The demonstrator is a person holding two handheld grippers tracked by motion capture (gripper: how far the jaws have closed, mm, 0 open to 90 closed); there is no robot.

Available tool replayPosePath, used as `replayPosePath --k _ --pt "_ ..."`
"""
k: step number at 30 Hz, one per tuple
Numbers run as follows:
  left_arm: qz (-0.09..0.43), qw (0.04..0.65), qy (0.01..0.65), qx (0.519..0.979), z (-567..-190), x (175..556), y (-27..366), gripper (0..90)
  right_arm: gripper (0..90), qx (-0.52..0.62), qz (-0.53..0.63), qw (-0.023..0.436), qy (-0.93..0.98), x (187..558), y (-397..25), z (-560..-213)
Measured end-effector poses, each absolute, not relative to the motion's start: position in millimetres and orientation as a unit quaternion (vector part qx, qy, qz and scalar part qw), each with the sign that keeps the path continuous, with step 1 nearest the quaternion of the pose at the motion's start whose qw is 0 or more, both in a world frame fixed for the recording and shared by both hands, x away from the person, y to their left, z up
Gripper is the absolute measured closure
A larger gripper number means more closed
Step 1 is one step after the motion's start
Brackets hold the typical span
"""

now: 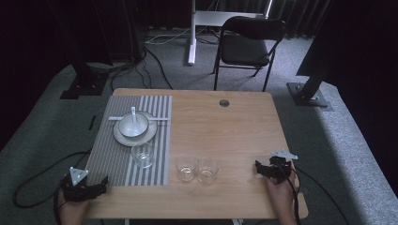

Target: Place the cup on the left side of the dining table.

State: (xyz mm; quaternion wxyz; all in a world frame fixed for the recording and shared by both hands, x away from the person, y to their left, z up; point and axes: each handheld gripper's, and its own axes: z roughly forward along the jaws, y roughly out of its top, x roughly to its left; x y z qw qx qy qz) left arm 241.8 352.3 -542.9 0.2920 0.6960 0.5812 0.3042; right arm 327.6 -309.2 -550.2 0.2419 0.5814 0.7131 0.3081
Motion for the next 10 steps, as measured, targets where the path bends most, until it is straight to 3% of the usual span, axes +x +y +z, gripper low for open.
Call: replayPosePath --k 10 --pt "0.305 0.300 0.581 0.692 -542.7 238.9 353.1 0.2 11.8 0.581 0.308 0.242 0.713 327.6 -309.2 -550.1"
